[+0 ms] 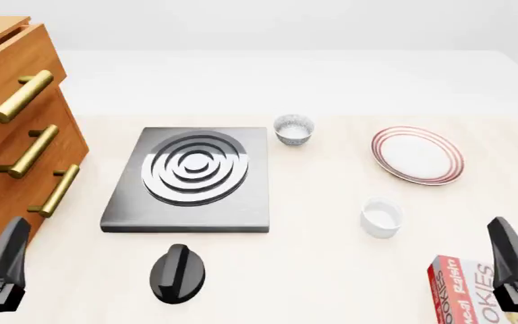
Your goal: Pick the akita bowl next to the cookies box and place it on the plate.
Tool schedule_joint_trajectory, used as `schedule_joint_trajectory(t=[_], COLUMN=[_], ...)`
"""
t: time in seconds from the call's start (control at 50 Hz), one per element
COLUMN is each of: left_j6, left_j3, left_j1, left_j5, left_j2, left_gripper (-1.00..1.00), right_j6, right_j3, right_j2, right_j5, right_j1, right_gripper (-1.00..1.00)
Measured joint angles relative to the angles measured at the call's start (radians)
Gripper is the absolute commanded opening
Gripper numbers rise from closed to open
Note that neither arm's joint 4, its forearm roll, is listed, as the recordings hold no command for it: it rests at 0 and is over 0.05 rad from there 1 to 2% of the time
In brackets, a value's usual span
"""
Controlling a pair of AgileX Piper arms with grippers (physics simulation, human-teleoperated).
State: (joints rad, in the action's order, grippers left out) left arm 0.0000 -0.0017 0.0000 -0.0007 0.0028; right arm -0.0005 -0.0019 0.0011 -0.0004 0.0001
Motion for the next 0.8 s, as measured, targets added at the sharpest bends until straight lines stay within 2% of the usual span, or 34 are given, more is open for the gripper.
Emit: schedule_joint_trajectory(t=[0.42,0.54,0.62,0.8], left_j6=[0.0,0.0,0.0,0.0], left_j3=[-0.002,-0.002,-0.002,-0.003], left_j1=[0.0,0.0,0.0,0.0], left_j5=[-0.001,-0.001,-0.001,-0.001], left_j2=[0.004,0.004,0.004,0.004], left_gripper=[1.0,1.0,1.0,1.0], right_j6=[0.0,0.011,0.034,0.03], right_j3=[-0.034,-0.125,-0.221,-0.45], right_j2=[0.0,0.012,0.048,0.158], right_j5=[0.029,0.122,0.202,0.381], right_j1=[0.003,-0.012,-0.022,-0.062], right_gripper=[1.0,1.0,1.0,1.0])
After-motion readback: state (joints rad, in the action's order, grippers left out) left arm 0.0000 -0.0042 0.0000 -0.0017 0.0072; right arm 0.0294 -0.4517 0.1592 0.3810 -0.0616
